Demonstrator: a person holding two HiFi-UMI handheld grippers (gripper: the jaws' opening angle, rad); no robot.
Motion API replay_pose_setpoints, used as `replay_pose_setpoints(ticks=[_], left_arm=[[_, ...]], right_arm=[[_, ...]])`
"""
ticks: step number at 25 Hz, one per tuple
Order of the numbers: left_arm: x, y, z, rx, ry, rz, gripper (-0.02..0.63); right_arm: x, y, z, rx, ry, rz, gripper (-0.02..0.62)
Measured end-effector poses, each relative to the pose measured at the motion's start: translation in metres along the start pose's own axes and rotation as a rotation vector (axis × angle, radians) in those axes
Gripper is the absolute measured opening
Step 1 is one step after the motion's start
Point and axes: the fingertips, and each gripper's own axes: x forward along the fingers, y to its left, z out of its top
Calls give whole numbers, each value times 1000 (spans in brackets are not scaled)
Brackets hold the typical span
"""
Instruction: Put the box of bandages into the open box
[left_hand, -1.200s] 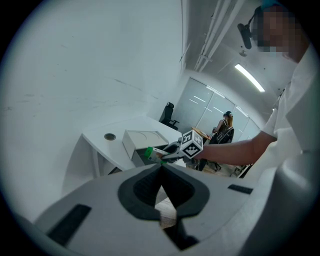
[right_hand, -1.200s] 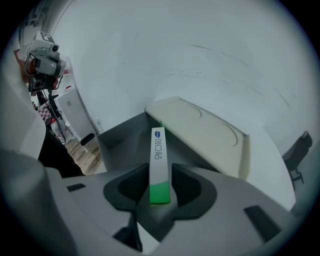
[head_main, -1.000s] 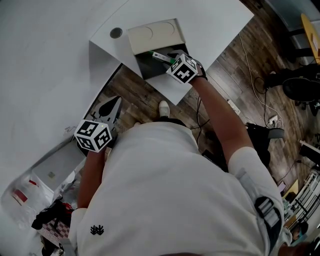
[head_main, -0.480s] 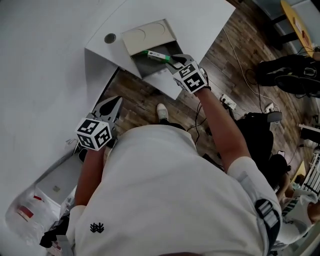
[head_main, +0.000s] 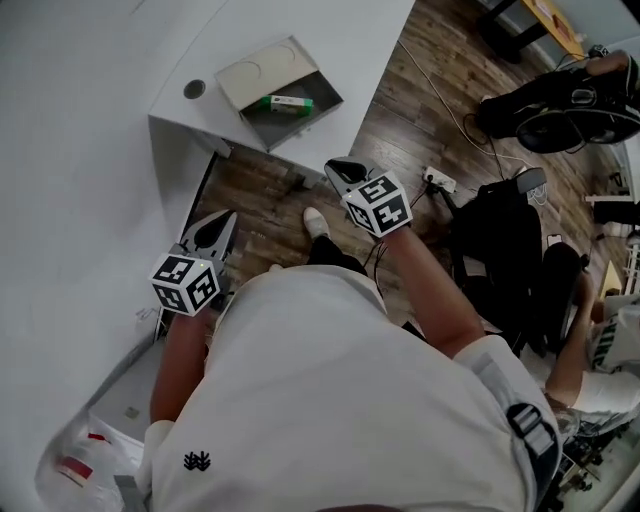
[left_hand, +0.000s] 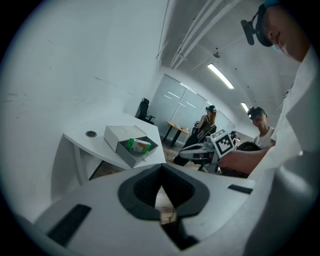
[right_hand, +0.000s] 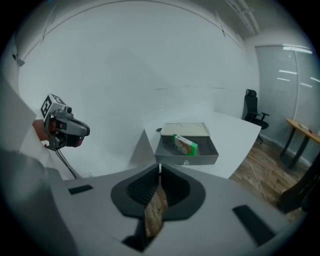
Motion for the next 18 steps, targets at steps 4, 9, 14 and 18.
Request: replay_pose_setpoints(ticks=[4, 9, 14, 18], left_arm=[[-14, -10, -14, 22, 32, -43, 5], [-23, -18, -26, 37, 43, -77, 5], [-27, -32, -36, 40, 36, -107, 5], [-34, -36, -40, 43, 24, -110, 4]], right_arm=[[-26, 40, -20, 64, -18, -6, 12], [-51, 80, -38, 77, -36, -3, 9], [-73, 101, -51, 70, -44, -21, 8], [-81, 109, -52, 64, -55, -26, 8]])
